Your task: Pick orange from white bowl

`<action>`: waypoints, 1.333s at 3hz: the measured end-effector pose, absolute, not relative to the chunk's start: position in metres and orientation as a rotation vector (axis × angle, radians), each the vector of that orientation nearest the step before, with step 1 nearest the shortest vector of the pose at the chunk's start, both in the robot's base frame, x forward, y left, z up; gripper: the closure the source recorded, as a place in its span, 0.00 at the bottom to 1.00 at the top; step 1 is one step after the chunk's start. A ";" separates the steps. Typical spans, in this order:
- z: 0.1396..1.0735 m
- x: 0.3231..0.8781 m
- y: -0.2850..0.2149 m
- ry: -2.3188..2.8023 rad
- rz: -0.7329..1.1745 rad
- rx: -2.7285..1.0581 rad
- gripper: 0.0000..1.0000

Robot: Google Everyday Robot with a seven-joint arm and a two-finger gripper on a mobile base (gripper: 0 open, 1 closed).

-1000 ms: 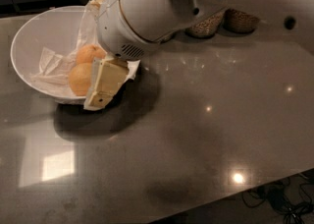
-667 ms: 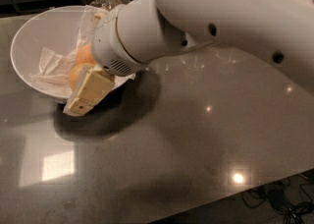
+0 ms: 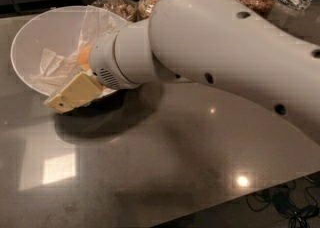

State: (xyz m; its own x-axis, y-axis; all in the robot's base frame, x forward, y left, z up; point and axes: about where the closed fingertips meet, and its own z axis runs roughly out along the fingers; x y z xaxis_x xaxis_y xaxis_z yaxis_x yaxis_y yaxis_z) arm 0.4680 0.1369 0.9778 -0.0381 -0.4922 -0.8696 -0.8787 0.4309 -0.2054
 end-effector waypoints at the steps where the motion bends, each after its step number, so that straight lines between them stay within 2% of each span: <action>1: 0.979 0.469 0.136 1.736 0.481 -1.117 0.00; 4: 0.966 0.494 0.135 1.786 0.436 -1.076 0.00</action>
Offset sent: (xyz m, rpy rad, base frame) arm 0.0007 -0.0005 0.0014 0.0235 0.0257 -0.0625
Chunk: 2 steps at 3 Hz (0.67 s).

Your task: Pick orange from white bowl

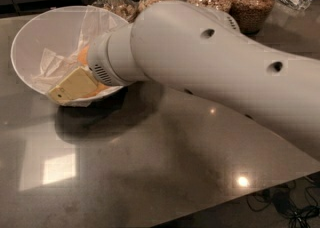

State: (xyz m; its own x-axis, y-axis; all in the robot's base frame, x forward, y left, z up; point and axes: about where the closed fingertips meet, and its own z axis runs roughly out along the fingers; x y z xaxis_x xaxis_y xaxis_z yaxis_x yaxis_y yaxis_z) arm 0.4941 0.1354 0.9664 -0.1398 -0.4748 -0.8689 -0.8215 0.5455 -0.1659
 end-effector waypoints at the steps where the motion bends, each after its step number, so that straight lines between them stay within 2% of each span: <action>1: 0.954 0.512 0.140 1.826 0.450 -1.054 0.00; 2: 0.943 0.523 0.150 1.855 0.463 -1.049 0.00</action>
Offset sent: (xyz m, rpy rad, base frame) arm 0.0483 0.0301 -0.0372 -0.0015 0.1088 -0.0382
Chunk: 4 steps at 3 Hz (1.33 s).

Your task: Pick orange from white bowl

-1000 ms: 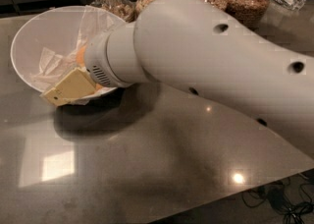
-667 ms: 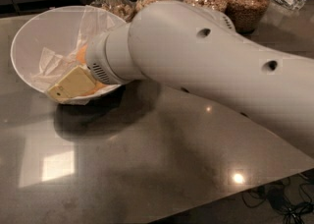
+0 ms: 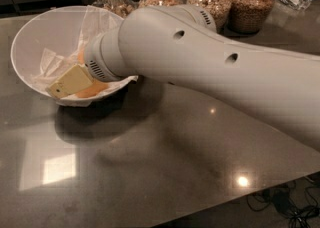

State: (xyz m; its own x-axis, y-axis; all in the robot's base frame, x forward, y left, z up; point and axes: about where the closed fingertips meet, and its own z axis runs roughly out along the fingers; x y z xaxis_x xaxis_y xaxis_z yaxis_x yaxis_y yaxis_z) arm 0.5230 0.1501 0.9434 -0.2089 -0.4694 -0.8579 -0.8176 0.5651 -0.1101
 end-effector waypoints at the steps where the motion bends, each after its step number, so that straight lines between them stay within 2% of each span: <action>1: 0.935 0.533 0.157 1.886 0.459 -1.046 0.00; 2: 0.923 0.544 0.158 1.955 0.422 -1.028 0.00; 4: 0.918 0.544 0.160 1.970 0.464 -0.997 0.00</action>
Offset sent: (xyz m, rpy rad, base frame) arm 0.0289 0.0122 -0.0259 -0.0575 0.0742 -0.0648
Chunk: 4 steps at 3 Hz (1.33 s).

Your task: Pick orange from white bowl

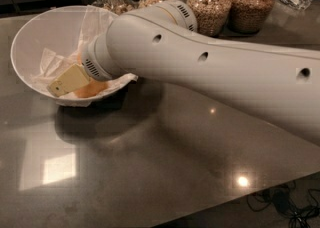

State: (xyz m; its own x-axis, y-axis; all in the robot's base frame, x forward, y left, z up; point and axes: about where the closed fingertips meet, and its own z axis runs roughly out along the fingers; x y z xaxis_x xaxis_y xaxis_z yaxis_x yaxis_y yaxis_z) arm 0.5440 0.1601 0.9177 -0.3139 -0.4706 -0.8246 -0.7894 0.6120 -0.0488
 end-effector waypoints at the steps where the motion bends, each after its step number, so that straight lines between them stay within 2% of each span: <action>1: 0.915 0.545 0.161 1.980 0.482 -0.978 0.01; 2: 0.911 0.548 0.160 1.996 0.486 -0.961 0.02; 4: 0.911 0.556 0.157 2.026 0.474 -0.944 0.11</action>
Offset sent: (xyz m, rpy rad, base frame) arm 0.0107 -0.0024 -0.0154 0.0239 0.0545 -0.0429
